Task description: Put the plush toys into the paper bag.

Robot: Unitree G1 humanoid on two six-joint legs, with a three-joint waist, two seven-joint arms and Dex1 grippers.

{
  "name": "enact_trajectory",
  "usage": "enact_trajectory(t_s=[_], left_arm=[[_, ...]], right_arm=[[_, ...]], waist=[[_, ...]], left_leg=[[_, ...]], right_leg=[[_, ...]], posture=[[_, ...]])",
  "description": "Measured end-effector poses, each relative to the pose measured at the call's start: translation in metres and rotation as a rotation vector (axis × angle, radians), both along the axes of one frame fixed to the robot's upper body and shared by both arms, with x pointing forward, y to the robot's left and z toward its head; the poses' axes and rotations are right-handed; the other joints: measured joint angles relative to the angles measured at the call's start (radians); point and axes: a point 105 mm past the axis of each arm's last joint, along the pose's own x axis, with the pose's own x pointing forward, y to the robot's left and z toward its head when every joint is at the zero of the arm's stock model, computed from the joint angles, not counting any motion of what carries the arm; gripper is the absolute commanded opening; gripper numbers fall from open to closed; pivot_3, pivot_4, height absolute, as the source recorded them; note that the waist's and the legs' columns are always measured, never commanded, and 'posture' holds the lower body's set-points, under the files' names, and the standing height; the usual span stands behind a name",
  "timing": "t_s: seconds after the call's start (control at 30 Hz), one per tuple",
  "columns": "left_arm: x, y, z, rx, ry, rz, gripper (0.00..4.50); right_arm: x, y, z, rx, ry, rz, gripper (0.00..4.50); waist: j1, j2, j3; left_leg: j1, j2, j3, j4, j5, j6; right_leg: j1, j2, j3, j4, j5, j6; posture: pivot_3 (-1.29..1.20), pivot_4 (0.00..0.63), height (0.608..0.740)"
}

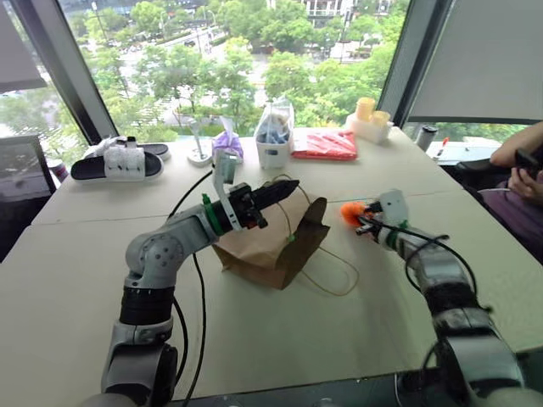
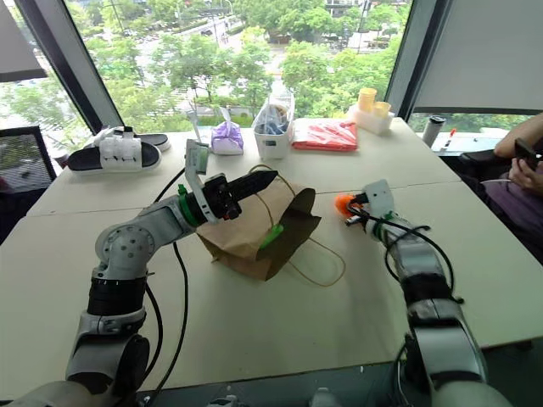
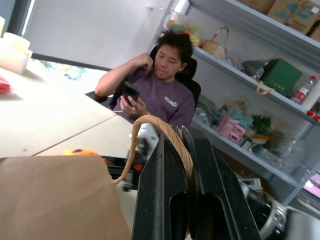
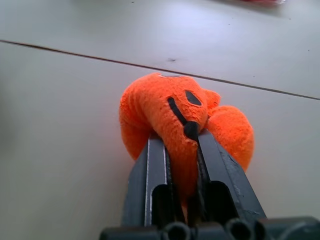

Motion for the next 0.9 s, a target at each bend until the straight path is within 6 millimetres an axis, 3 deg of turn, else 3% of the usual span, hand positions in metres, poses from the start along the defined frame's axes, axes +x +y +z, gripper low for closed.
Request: enact_trajectory(t_s=[0.17, 0.3, 0.5, 0.63, 0.77, 0.9], left_arm=[[0.002, -0.001, 0.004, -0.029, 0.013, -0.029, 0.00], [-0.002, -0.006, 0.009, -0.046, 0.016, -0.084, 0.00], [-0.002, -0.009, 0.013, -0.059, 0.022, -0.110, 0.00], [-0.005, -0.010, 0.019, -0.073, 0.013, -0.131, 0.00], [-0.002, -0.004, 0.023, -0.113, 0.026, -0.104, 0.00], [0.005, 0.001, 0.026, -0.154, 0.040, -0.054, 0.00]], right_arm=[[-0.069, 0.032, 0.052, 0.045, -0.069, 0.219, 0.04], [-0.102, 0.071, 0.062, 0.094, -0.055, 0.324, 0.04], [-0.098, 0.122, 0.040, 0.108, 0.025, 0.408, 0.04], [-0.080, 0.150, 0.042, 0.109, 0.005, 0.438, 0.04], [-0.065, 0.164, 0.034, 0.101, -0.002, 0.446, 2.07], [-0.063, 0.166, 0.028, 0.087, -0.004, 0.461, 4.00]], waist=[[0.003, 0.000, 0.000], [0.007, 0.000, 0.000], [0.007, 0.000, 0.000], [0.006, 0.000, 0.000], [0.008, 0.000, 0.000], [0.008, 0.000, 0.000]], left_leg=[[0.000, 0.001, 0.002, 0.001, -0.001, 0.002], [0.002, 0.001, 0.001, 0.002, -0.003, 0.005], [0.003, 0.001, 0.001, 0.003, -0.002, 0.005], [0.003, 0.000, 0.001, 0.002, 0.000, 0.000], [0.002, 0.000, 0.001, 0.002, 0.000, 0.000], [0.002, 0.000, 0.001, 0.002, 0.000, 0.000]], right_leg=[[0.000, 0.000, 0.000, -0.001, 0.000, 0.000], [0.003, 0.000, 0.000, 0.000, 0.000, 0.000], [0.002, 0.000, 0.000, 0.001, 0.000, 0.000], [0.002, 0.000, 0.000, 0.001, 0.000, 0.000], [0.002, 0.000, 0.000, 0.001, 0.000, 0.000], [0.001, 0.000, 0.000, 0.001, 0.000, 0.000]], posture=[[0.00, 0.150, 0.740], [0.00, 0.150, 0.740], [0.00, 0.150, 0.740], [0.00, 0.150, 0.740], [0.00, 0.150, 0.740], [0.00, 0.150, 0.740]])
